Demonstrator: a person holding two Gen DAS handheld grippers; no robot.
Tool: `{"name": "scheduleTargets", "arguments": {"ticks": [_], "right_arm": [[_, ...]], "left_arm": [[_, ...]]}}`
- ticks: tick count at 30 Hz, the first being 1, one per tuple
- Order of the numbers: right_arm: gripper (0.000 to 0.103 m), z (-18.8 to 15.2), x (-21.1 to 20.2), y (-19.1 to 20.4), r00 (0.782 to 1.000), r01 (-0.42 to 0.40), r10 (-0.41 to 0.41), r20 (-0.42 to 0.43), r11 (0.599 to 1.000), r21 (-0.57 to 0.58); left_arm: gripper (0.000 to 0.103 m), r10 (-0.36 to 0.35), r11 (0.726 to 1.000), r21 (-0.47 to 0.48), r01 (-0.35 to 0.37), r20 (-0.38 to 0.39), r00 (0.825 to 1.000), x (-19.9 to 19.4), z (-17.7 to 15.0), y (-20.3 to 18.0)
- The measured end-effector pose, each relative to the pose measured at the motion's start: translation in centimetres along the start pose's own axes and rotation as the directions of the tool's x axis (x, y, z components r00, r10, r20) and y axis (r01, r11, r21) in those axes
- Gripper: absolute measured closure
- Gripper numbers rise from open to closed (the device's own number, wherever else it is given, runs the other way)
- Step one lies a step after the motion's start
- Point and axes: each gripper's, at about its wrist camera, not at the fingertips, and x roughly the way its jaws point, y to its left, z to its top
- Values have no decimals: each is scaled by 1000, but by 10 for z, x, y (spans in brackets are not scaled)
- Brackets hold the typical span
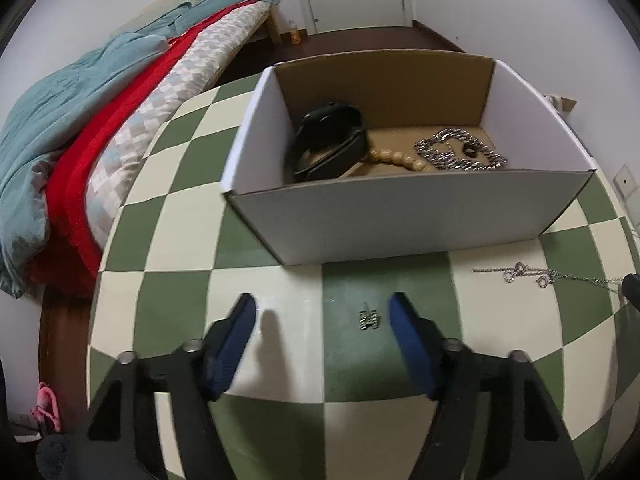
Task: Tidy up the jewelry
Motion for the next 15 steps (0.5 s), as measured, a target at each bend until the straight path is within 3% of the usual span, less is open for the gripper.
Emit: {"name": "scheduleTargets", "arguments": {"ticks": [1, 3, 11, 15], "right_arm": [[93, 0, 0, 0, 1000, 0, 0, -1, 1000, 0], [93, -1, -1, 0, 1000, -4, 4, -2, 1000, 2], [93, 6, -26, 7, 997, -64, 63, 35, 998, 16], [93, 20, -56, 15, 990, -118, 118, 79, 993, 1]], "left_arm": [[66, -16, 1000, 0, 16, 2, 1000, -1, 0, -2], [95, -36, 999, 8, 36, 1, 999, -2, 0, -5], [97, -56, 998, 3, 56, -6, 998, -9, -2, 2], [97, -95, 995, -6, 95, 13, 995, -33, 3, 13]]}}
